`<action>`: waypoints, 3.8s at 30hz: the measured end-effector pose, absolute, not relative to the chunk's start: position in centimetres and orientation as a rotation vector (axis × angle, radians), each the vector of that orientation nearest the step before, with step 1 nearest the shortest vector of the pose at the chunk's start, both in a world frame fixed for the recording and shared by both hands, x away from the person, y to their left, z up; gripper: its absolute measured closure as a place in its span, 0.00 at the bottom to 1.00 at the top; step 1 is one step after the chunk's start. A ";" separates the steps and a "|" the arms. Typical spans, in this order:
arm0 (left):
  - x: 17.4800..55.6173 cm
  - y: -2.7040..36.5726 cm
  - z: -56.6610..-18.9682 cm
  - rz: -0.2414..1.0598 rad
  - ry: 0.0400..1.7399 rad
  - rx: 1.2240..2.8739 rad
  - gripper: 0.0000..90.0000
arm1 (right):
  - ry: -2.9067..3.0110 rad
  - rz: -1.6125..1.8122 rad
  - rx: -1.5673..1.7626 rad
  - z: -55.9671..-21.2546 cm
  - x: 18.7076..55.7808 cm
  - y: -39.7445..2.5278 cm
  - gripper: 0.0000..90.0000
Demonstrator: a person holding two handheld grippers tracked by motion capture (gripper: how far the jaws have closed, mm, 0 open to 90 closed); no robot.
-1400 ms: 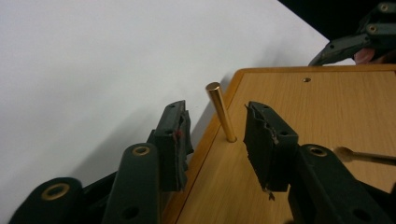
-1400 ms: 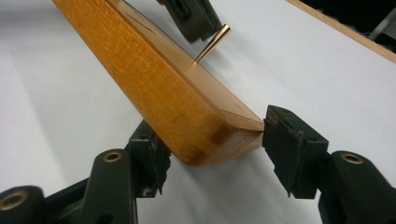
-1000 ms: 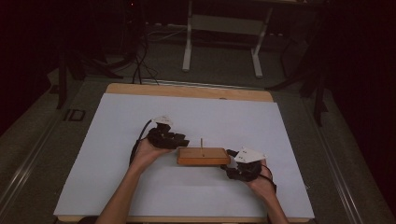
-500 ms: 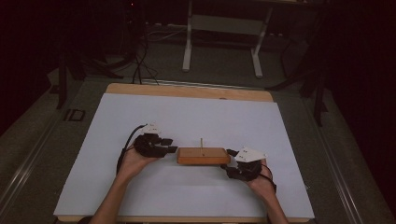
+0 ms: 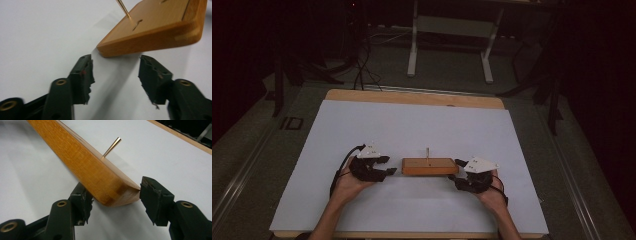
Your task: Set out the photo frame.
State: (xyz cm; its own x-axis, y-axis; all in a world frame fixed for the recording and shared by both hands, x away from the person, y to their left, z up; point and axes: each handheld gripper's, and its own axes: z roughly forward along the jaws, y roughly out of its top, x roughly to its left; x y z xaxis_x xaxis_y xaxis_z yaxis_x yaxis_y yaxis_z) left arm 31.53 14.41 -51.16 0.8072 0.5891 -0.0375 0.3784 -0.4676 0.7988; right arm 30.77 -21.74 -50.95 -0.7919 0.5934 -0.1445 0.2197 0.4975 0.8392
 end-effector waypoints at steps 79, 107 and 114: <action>32.5 8.6 -51.4 0.611 0.489 2.161 0.57 | 2.380 1.277 0.635 -51.5 33.4 -20.6 0.52; 31.6 8.4 -50.4 0.695 0.395 2.187 0.64 | 2.360 1.239 0.560 -50.2 32.6 -20.9 0.58; 31.4 8.4 -49.9 0.679 0.395 2.170 0.64 | 2.355 1.251 0.549 -49.7 32.5 -21.1 0.58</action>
State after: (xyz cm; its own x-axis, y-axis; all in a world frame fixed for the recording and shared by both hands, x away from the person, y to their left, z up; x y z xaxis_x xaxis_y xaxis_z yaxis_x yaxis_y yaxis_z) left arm 31.41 8.42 -49.89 0.8061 0.4872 0.3359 0.0516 -0.6233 0.7803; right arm 32.47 -21.13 -49.70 -0.8358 0.5207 -0.1742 0.1472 0.5181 0.8426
